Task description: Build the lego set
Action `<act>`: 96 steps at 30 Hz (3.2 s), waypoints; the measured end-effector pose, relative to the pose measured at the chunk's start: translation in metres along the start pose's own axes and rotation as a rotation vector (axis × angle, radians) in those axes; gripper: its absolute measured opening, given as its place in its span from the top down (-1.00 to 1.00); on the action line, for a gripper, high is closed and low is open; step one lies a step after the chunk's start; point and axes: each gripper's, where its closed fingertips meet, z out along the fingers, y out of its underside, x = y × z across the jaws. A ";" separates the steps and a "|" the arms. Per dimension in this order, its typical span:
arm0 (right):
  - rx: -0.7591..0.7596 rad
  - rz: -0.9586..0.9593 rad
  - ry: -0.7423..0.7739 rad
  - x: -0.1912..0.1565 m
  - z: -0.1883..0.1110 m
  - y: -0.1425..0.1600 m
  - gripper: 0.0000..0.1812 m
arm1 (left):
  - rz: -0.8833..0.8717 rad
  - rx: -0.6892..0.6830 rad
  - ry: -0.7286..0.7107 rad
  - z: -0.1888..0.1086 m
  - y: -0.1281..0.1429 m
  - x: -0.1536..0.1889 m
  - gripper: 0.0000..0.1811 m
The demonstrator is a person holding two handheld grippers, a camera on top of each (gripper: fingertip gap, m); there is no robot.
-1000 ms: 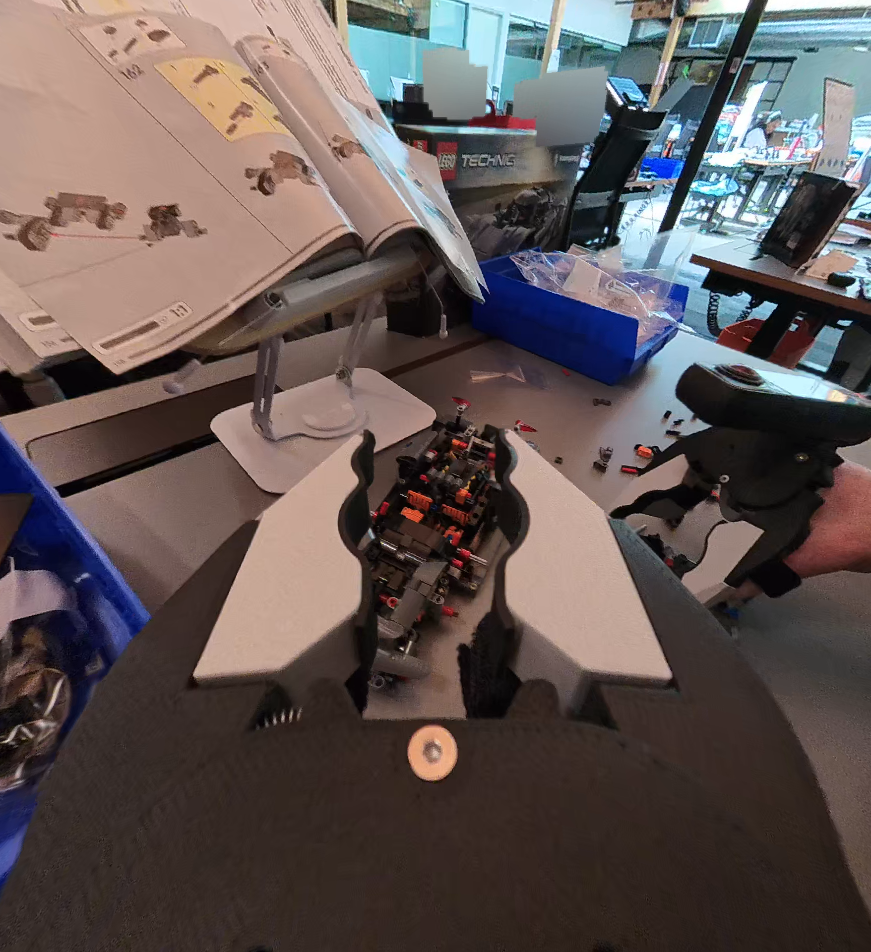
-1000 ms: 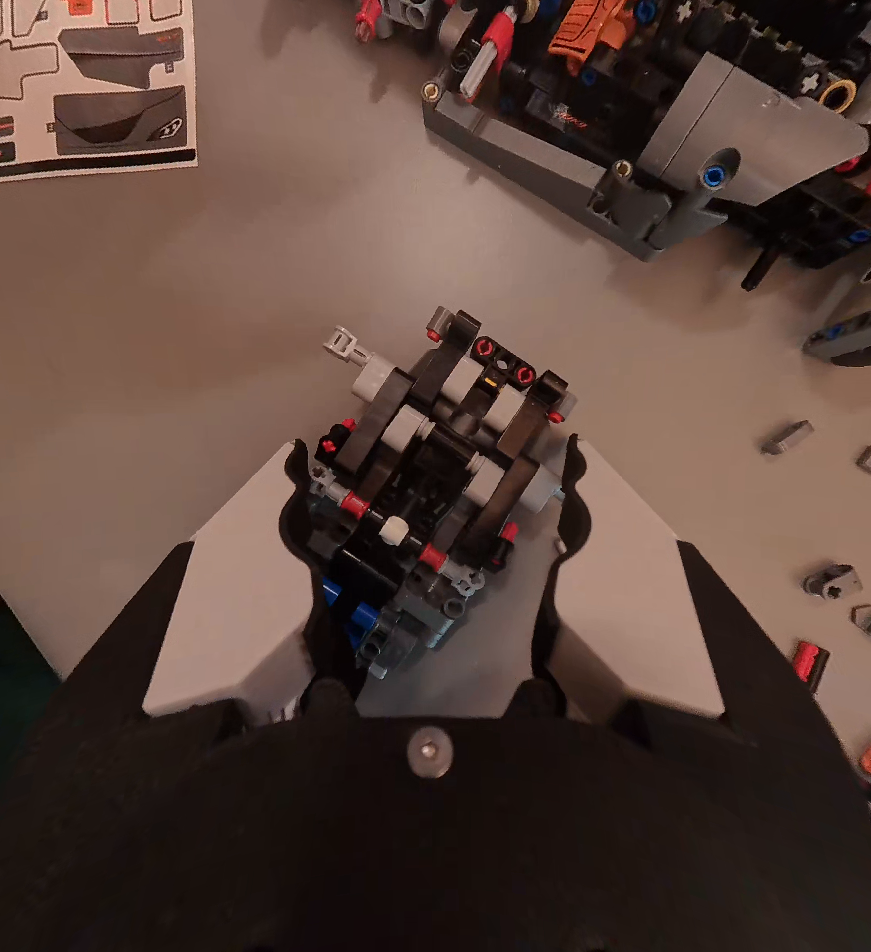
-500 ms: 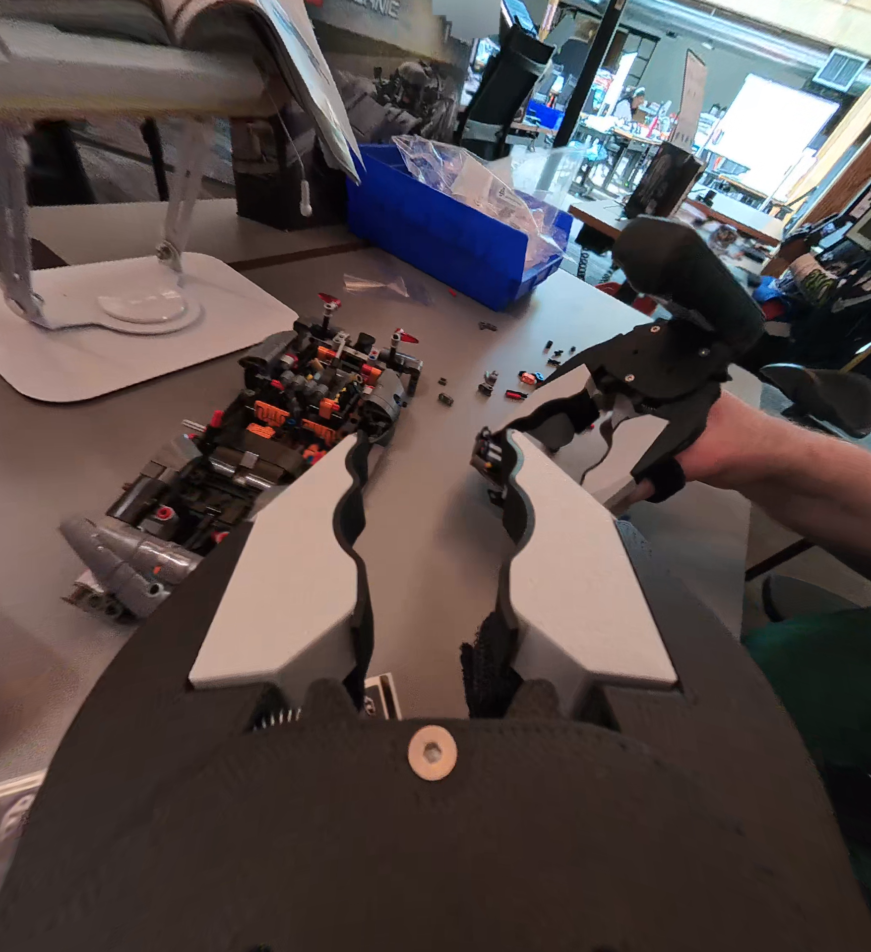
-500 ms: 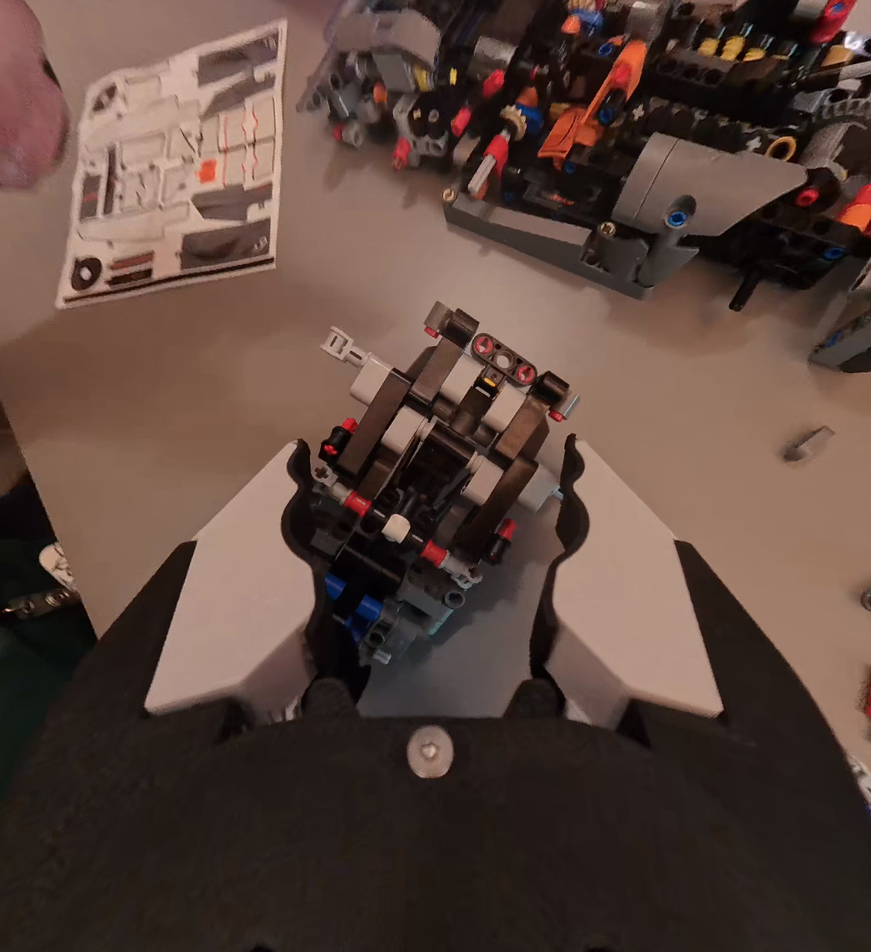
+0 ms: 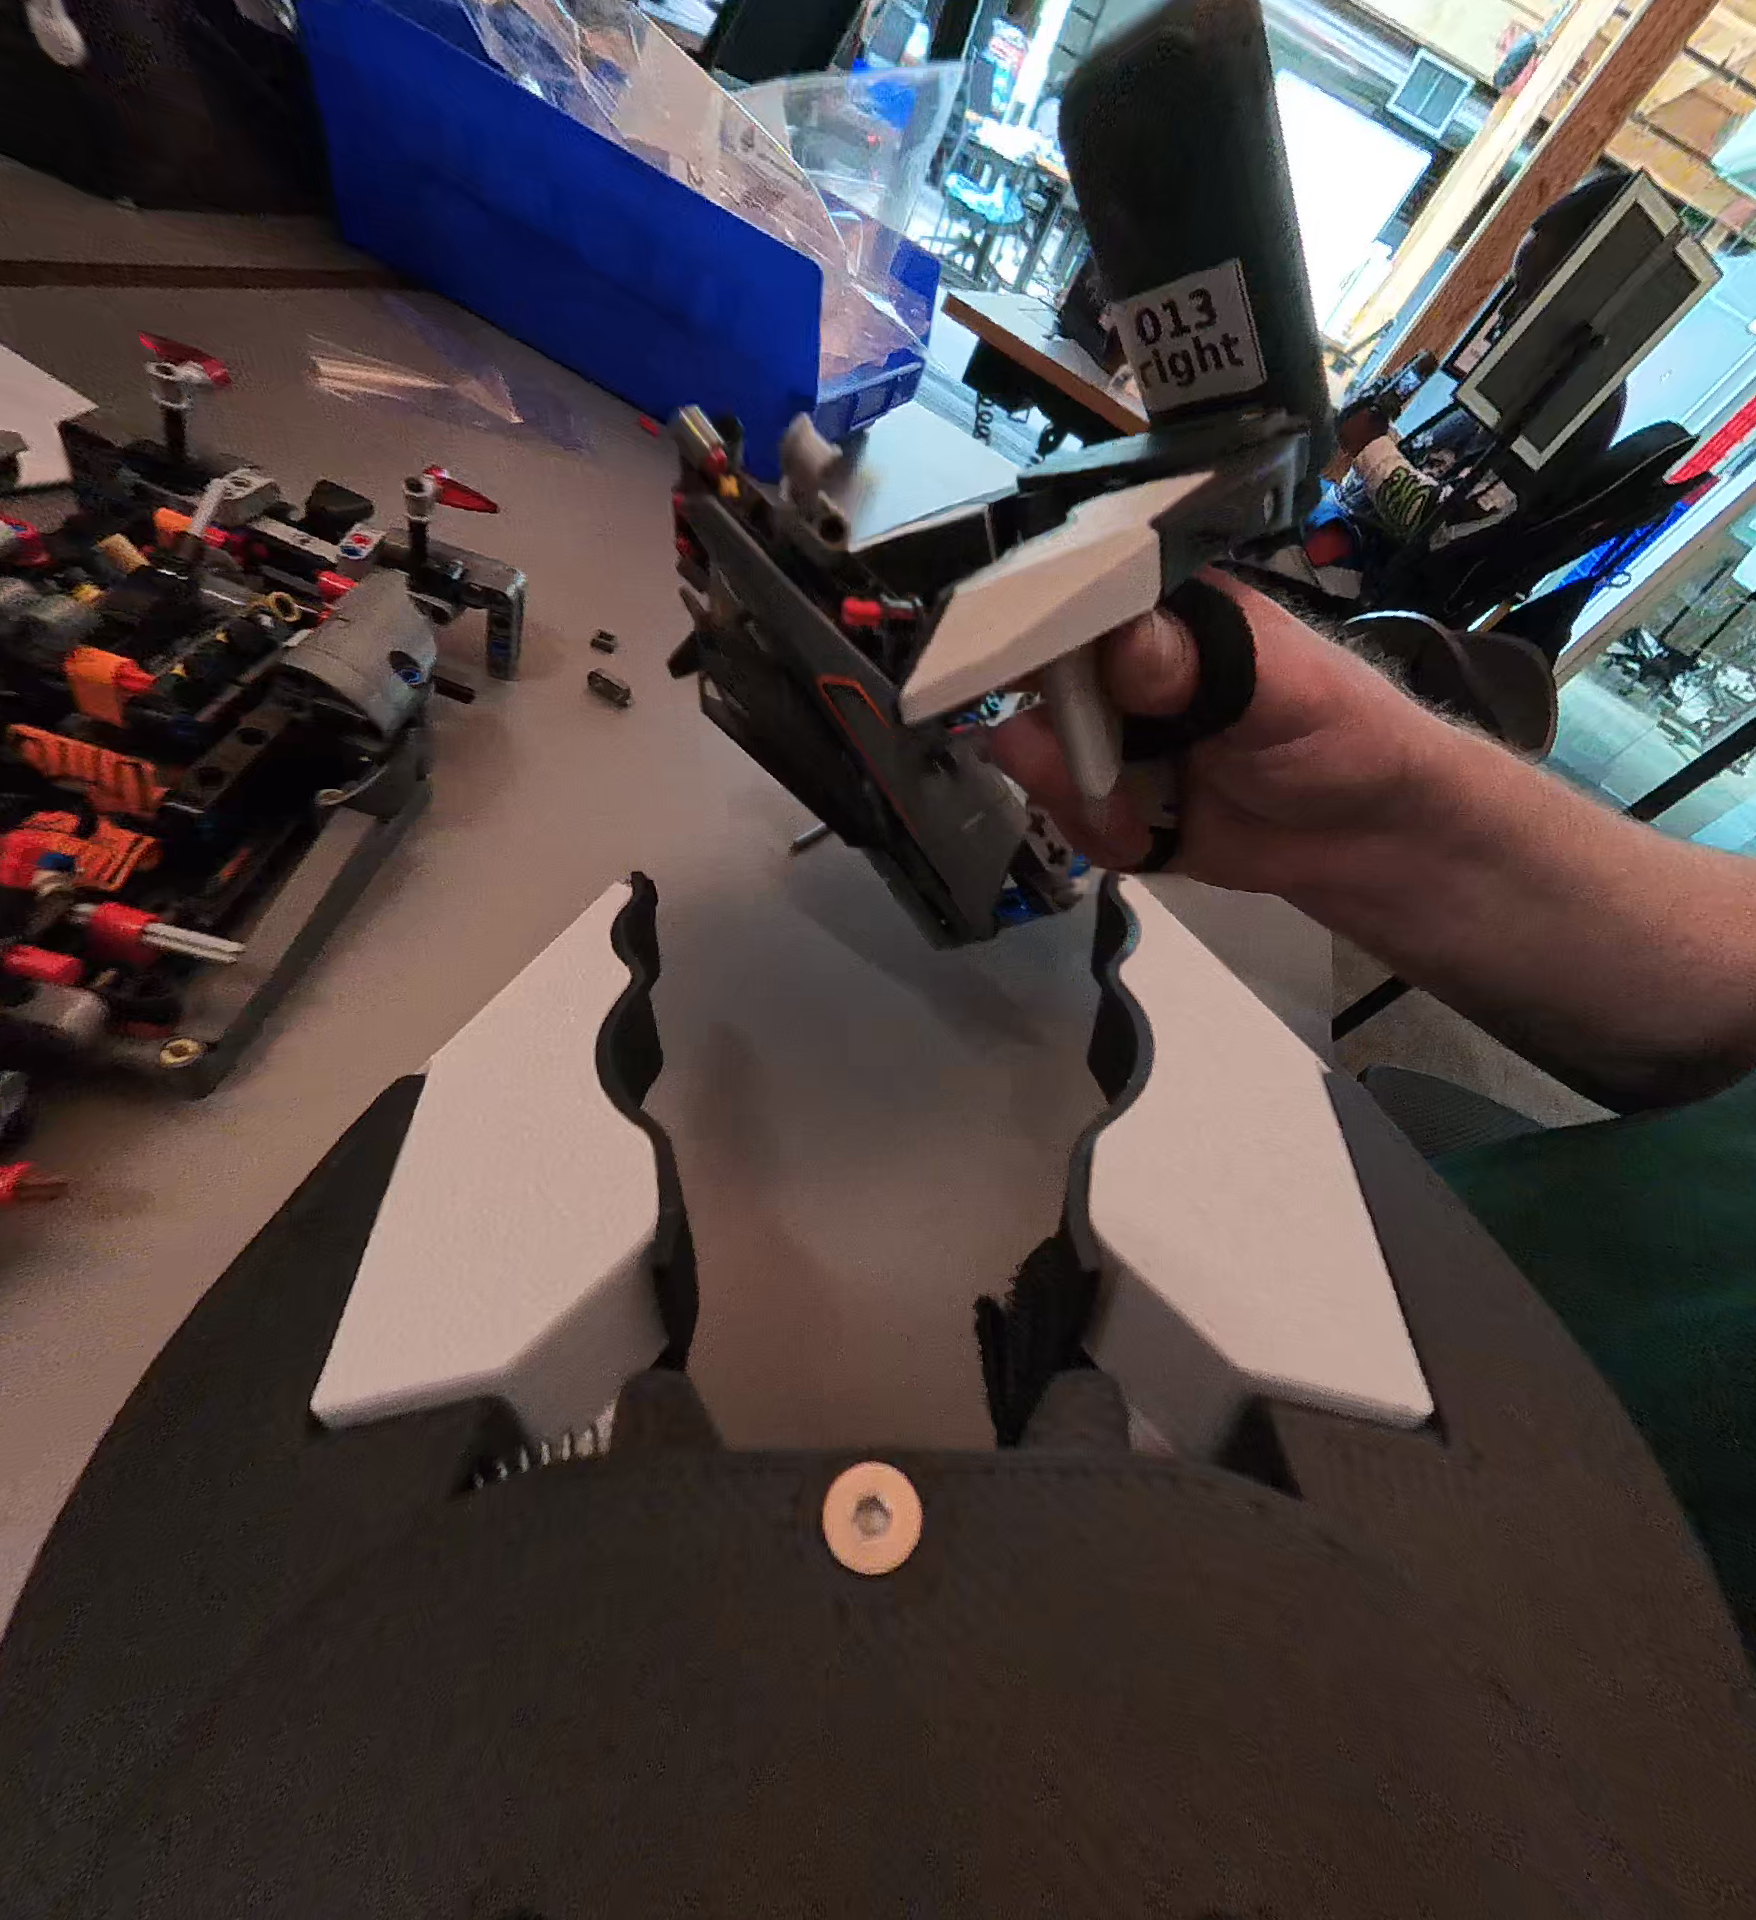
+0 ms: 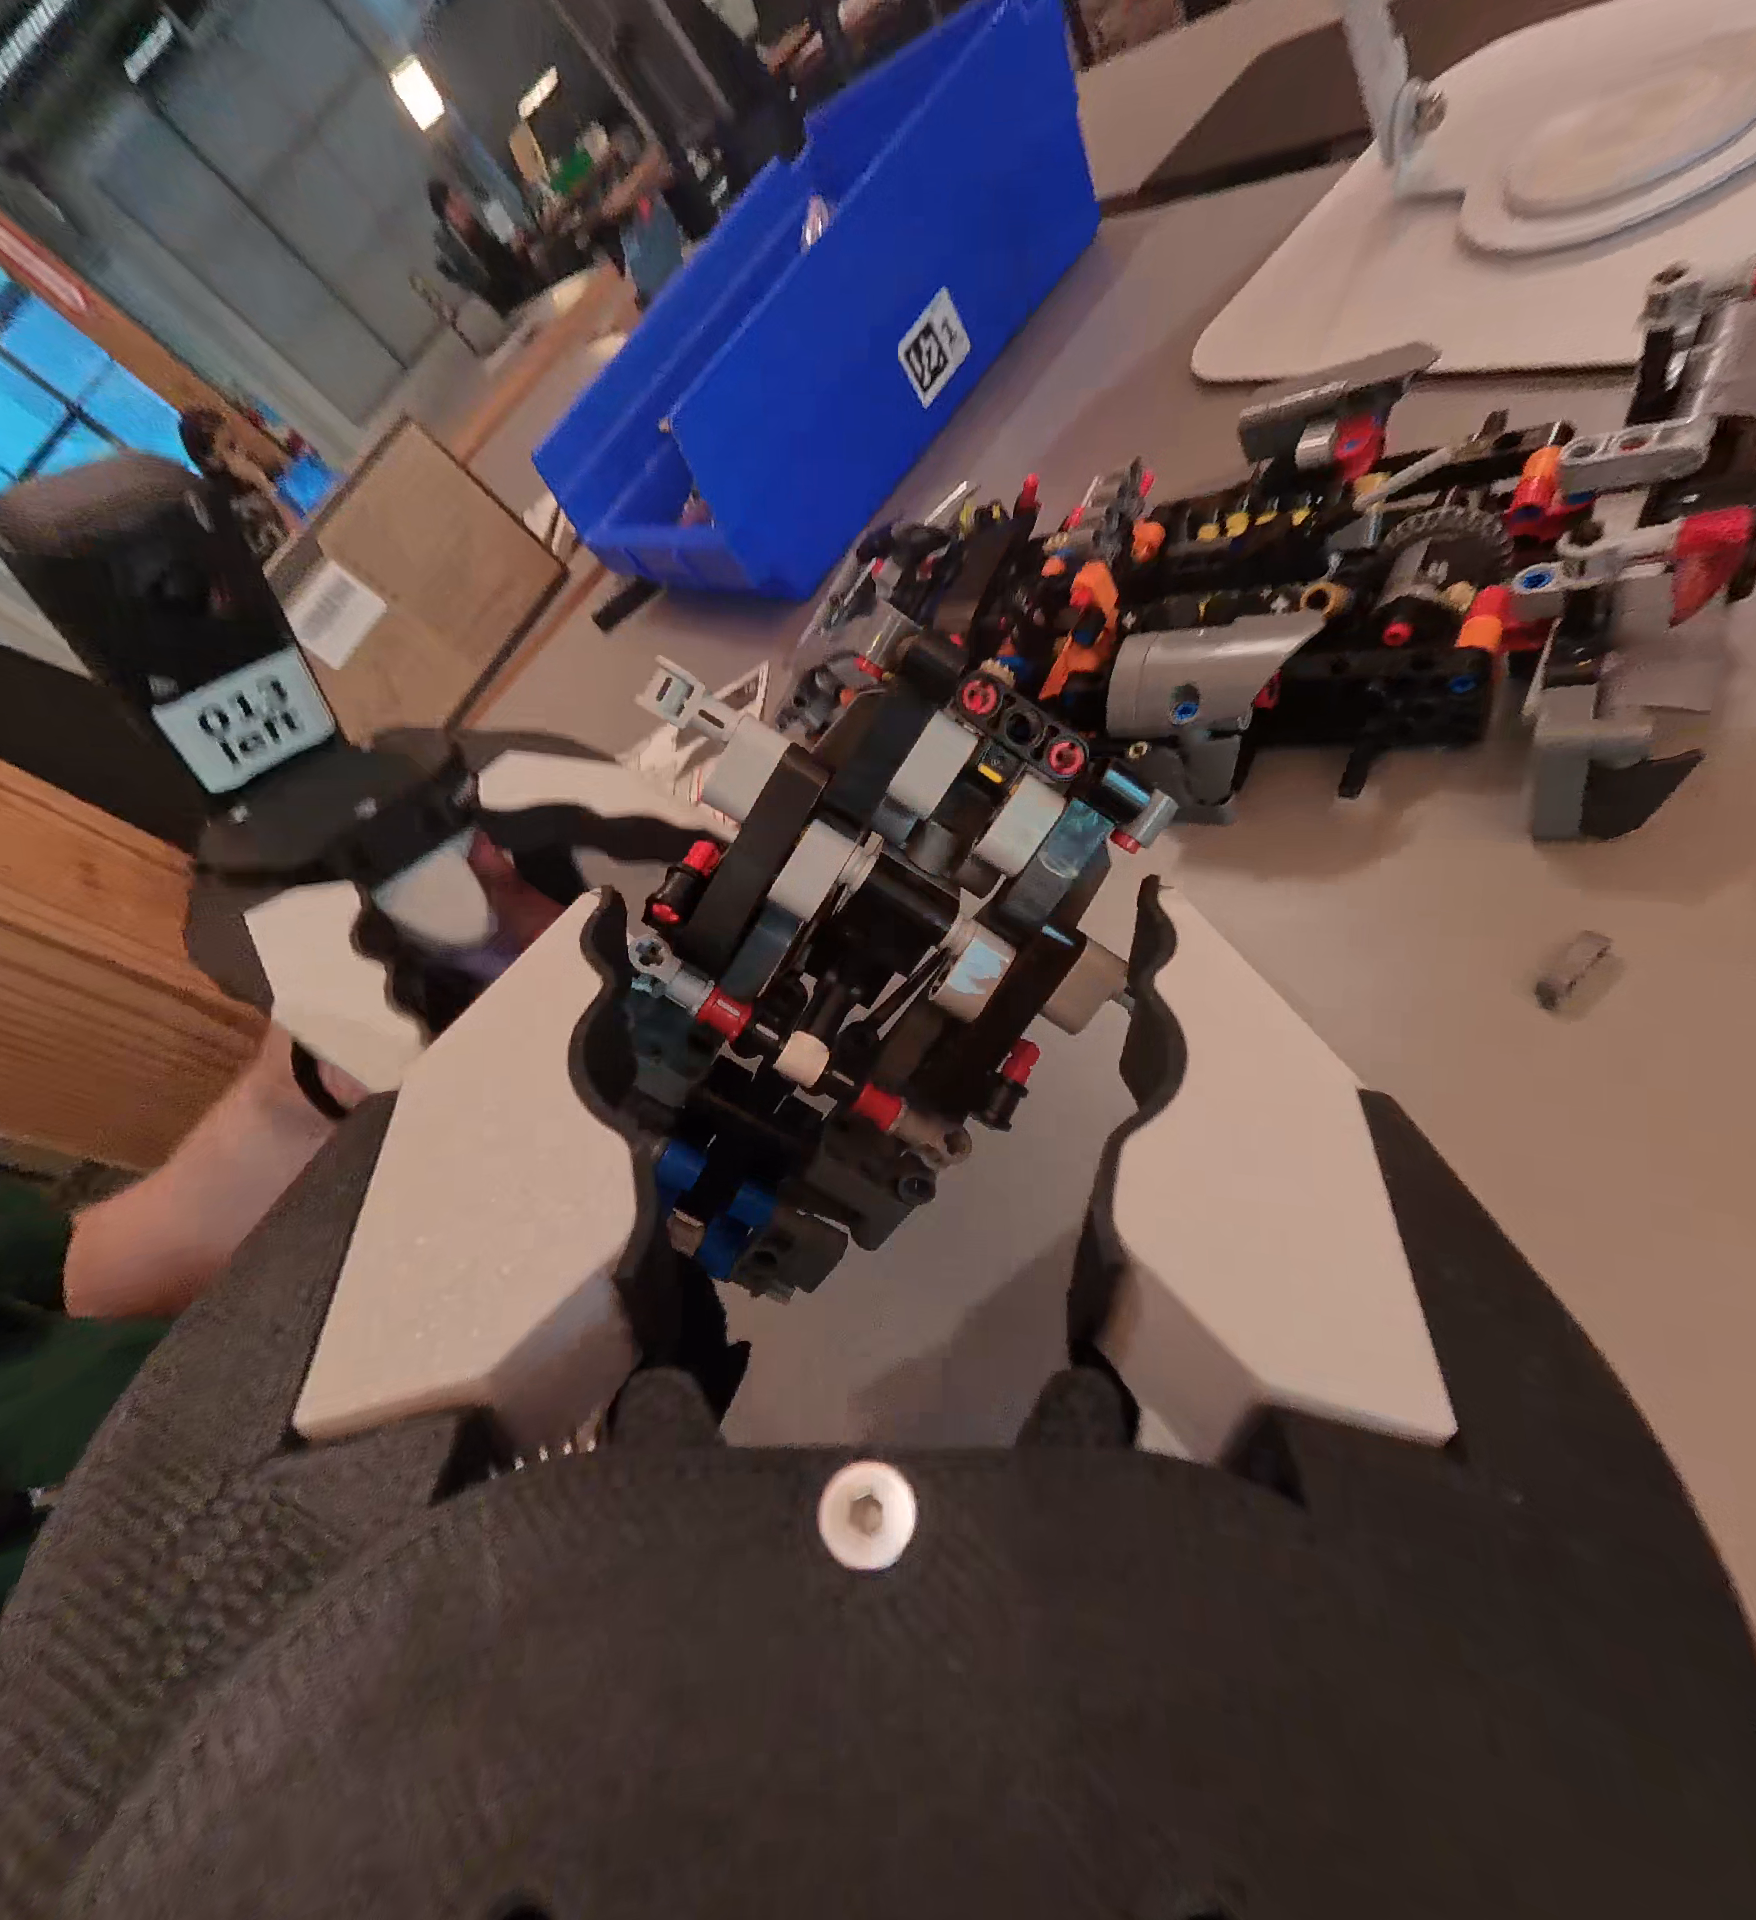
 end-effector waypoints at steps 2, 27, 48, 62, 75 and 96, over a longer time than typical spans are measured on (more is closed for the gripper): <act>0.040 0.009 0.002 0.001 -0.003 -0.009 -0.05 | 0.016 0.007 0.001 0.012 0.002 0.009 0.03; 0.169 -0.061 -0.045 -0.031 0.001 -0.039 0.04 | -0.041 0.240 0.143 0.017 -0.027 0.029 0.21; 0.158 -0.162 -0.034 -0.047 0.001 -0.046 0.05 | -0.094 0.324 0.240 0.007 -0.040 0.033 0.27; 0.159 -0.150 -0.056 -0.058 -0.010 -0.057 0.13 | -0.167 0.398 0.379 0.000 -0.051 0.043 0.33; 0.224 -0.051 -0.169 -0.072 -0.025 -0.078 0.21 | -0.263 0.522 0.561 -0.018 -0.066 0.048 0.42; 0.260 -0.013 -0.258 -0.071 -0.043 -0.083 0.40 | -0.338 0.591 0.709 -0.030 -0.074 0.051 0.54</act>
